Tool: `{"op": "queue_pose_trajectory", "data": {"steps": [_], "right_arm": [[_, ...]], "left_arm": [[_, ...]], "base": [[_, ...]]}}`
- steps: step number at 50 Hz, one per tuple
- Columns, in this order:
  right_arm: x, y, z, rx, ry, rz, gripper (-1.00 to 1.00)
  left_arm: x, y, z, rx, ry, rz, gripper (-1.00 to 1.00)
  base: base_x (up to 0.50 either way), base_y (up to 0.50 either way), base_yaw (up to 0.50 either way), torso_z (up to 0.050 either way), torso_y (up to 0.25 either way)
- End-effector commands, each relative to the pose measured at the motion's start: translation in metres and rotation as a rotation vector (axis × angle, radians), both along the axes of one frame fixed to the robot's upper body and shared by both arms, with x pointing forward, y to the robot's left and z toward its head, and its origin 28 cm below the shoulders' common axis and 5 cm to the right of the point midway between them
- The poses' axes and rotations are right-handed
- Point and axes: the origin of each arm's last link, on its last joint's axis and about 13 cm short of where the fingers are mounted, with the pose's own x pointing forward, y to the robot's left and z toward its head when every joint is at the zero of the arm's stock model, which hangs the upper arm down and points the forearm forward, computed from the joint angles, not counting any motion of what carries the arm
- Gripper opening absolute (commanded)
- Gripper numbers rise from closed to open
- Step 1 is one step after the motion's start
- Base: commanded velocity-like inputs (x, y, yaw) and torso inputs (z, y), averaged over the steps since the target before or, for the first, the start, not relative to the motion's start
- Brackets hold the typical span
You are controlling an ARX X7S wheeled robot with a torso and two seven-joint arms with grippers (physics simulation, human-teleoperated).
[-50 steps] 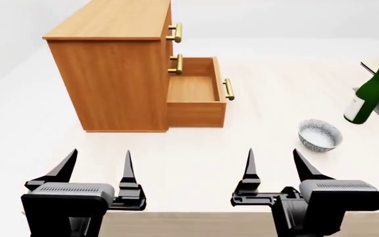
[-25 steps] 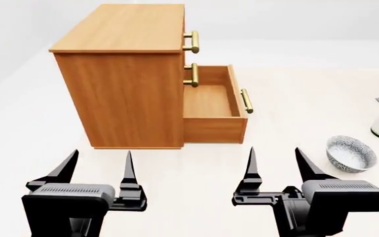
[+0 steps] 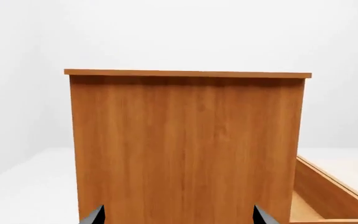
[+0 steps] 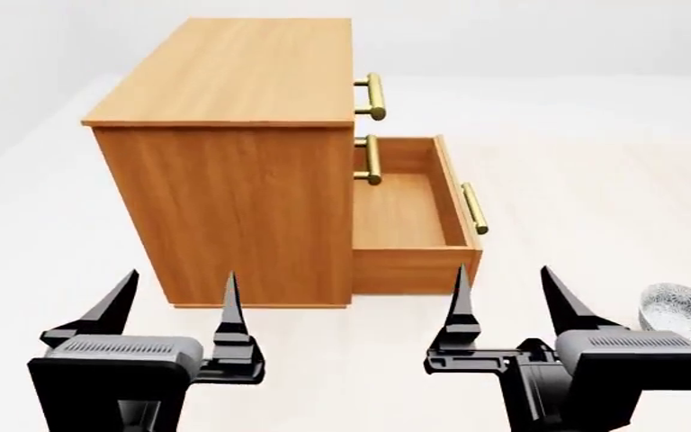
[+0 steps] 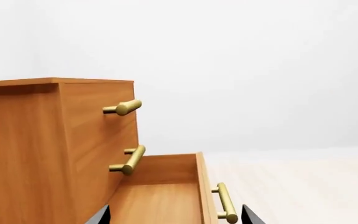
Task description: Put the bowl on top of the cabinet.
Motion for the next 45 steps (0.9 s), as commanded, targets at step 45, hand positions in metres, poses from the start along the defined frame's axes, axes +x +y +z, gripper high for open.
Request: {"op": "queue_pose_trajectory", "data": {"steps": [45], "right_arm": [[0.0,0.0,0.001,0.014,0.004,-0.002,1.0]], "left_arm": [[-0.019,0.003,0.035,-0.099,-0.342,-0.033,1.0]], "base": [[0.18,0.0,0.0,0.0,0.0]]}}
